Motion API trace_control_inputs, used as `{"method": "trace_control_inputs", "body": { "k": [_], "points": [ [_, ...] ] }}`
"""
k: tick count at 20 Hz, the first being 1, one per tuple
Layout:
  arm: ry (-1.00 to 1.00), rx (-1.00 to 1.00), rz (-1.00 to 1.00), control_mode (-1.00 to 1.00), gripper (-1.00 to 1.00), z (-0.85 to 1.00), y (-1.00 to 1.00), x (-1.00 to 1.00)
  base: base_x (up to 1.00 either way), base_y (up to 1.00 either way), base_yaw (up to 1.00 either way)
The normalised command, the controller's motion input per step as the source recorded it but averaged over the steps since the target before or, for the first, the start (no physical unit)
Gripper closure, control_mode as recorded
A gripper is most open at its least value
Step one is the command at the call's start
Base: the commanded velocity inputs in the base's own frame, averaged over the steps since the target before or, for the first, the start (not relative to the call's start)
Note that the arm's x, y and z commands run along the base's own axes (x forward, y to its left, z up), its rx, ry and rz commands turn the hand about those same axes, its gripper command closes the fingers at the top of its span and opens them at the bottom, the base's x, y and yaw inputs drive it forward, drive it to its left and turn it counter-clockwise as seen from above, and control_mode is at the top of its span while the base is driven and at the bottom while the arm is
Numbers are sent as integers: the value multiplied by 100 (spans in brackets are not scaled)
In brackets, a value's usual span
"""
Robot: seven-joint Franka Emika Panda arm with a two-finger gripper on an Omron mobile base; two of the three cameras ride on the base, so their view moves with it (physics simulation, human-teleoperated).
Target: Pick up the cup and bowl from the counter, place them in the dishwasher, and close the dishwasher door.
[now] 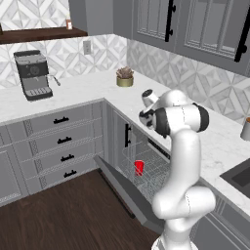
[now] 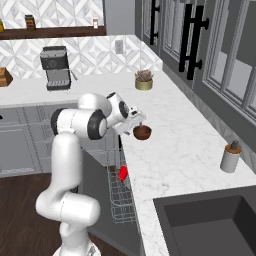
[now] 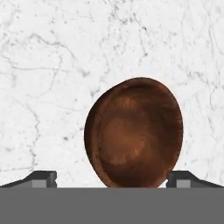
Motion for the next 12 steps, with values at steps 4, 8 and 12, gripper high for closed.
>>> {"method": "trace_control_inputs", "body": {
  "k": [4, 8, 12],
  "points": [
    [18, 0, 0, -100, -100, -32, -7, 30, 0, 0, 0],
    [20, 0, 0, -100, -100, -35, 0, 7, 0, 0, 0],
    [15, 0, 0, -100, -100, -33, -1, 23, 0, 0, 0]
  ]
}}
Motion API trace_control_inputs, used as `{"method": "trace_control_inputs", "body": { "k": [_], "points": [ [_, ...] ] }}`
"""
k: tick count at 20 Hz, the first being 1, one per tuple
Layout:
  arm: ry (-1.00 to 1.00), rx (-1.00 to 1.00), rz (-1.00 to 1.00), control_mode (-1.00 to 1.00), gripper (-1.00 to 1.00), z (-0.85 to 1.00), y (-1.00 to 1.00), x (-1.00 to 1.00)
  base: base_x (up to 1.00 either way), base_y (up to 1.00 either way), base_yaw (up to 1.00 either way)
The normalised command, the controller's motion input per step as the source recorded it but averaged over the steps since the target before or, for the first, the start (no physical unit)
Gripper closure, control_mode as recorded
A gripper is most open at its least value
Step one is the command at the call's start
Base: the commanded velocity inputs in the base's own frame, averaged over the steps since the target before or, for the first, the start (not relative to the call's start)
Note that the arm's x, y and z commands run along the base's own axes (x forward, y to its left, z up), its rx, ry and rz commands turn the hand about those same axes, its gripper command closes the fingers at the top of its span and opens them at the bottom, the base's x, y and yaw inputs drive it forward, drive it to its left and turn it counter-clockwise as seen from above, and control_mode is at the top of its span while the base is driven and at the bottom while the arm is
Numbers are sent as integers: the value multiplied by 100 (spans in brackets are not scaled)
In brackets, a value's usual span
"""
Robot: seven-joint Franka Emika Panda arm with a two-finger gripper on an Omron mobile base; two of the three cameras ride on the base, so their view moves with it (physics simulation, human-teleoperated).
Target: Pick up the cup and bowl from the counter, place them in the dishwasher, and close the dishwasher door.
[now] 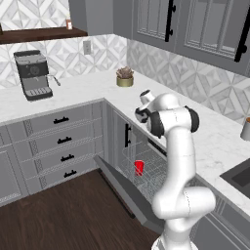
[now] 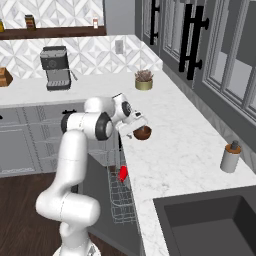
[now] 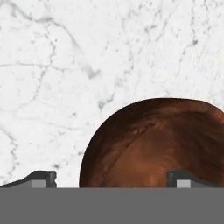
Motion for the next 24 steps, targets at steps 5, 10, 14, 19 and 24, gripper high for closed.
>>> {"method": "trace_control_inputs", "body": {
  "k": [5, 10, 14, 19, 24],
  "points": [
    [11, 0, 1, -100, 100, -26, -1, 13, 0, 0, 0],
    [5, 0, 1, -100, 100, -7, 0, -26, 0, 0, 0],
    [3, 2, 0, -100, 100, 0, 4, -88, 0, 0, 0],
    [6, 5, 0, -100, 100, 0, 46, -100, 0, 0, 0],
    [2, 2, 0, -100, 100, -3, 72, -100, 0, 0, 0]
  ]
}}
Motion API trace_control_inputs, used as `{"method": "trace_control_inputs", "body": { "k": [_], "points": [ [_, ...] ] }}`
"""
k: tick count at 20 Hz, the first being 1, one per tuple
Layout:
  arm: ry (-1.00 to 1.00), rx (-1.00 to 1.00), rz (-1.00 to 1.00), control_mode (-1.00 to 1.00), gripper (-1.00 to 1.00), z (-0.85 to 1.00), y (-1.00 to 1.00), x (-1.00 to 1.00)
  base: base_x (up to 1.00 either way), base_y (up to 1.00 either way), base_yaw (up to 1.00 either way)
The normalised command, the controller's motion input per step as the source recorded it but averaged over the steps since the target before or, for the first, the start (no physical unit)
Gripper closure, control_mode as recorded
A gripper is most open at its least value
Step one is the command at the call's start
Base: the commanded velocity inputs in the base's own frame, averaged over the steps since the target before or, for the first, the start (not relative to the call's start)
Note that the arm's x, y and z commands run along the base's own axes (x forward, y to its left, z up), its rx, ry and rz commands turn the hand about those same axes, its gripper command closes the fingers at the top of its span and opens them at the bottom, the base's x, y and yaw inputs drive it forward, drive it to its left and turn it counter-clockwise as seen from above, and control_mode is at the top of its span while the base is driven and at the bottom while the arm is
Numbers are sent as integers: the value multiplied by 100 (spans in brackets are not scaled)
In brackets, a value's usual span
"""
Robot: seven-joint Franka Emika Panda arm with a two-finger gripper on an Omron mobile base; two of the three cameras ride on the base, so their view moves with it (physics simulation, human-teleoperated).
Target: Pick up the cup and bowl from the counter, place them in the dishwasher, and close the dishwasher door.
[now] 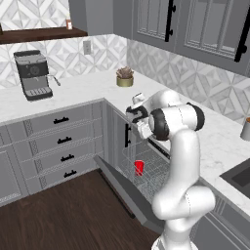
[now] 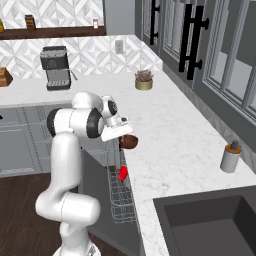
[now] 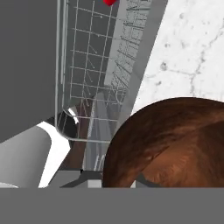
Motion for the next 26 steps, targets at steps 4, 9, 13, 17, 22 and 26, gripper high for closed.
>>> {"method": "trace_control_inputs", "body": {
  "k": [4, 9, 13, 17, 22, 26],
  "points": [
    [0, 0, -1, -100, 100, -29, 62, -100, 0, 0, 0],
    [4, 0, -5, -100, 100, -70, 21, -65, 0, 0, 0],
    [6, 0, -7, -100, 100, -94, 0, -17, 0, 0, 0],
    [6, 0, -6, -100, 100, -91, 10, -21, 0, 0, 0],
    [4, 0, -4, -100, 100, -70, 23, -27, 0, 0, 0],
    [4, 0, -4, -100, 100, -65, 23, -13, 0, 0, 0]
  ]
}}
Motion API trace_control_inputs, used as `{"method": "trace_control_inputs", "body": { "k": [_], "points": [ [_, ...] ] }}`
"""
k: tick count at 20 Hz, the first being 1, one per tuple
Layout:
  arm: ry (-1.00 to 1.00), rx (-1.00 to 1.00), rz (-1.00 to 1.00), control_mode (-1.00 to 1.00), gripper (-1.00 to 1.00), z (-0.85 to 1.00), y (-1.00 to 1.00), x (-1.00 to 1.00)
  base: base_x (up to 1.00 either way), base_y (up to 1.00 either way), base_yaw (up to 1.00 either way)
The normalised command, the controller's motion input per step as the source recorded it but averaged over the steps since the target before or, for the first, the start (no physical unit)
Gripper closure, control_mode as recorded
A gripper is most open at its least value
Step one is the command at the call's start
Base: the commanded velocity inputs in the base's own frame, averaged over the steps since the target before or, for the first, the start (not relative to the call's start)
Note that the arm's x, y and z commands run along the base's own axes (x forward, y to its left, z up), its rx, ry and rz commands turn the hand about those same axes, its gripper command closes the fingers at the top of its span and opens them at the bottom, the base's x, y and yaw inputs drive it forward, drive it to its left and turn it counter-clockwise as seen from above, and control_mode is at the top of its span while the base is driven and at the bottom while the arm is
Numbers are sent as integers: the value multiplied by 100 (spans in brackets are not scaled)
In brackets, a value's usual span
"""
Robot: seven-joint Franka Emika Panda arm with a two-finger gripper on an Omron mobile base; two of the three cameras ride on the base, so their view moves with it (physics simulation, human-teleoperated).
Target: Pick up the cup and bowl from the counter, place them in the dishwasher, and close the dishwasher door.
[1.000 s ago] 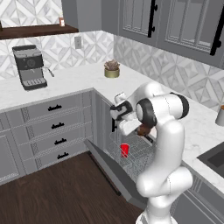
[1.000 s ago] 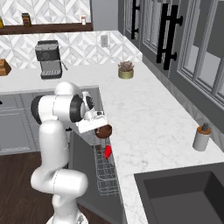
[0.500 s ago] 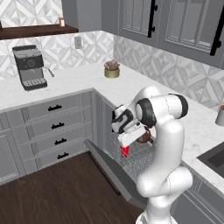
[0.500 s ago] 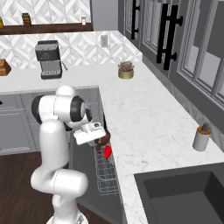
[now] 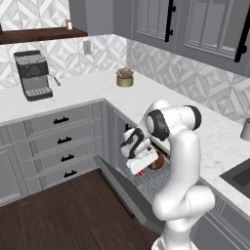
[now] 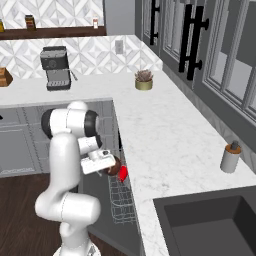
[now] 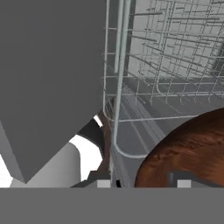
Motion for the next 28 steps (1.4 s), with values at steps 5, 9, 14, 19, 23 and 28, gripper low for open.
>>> {"method": "trace_control_inputs", "body": {
  "k": [5, 9, 14, 19, 23, 28],
  "points": [
    [2, 0, -7, -100, 100, -71, 2, 15, 0, 0, 0],
    [0, 0, -8, -100, 100, -51, 0, 19, 0, 0, 0],
    [0, 0, -11, -100, 100, -33, -15, 45, 0, 0, 0],
    [0, 0, -9, -100, -100, -25, -17, 43, 0, 0, 0],
    [0, 0, -2, -100, -100, -26, 0, 0, 0, 0, 0],
    [-2, 0, 0, -100, -100, -4, 0, -8, 0, 0, 0]
  ]
}}
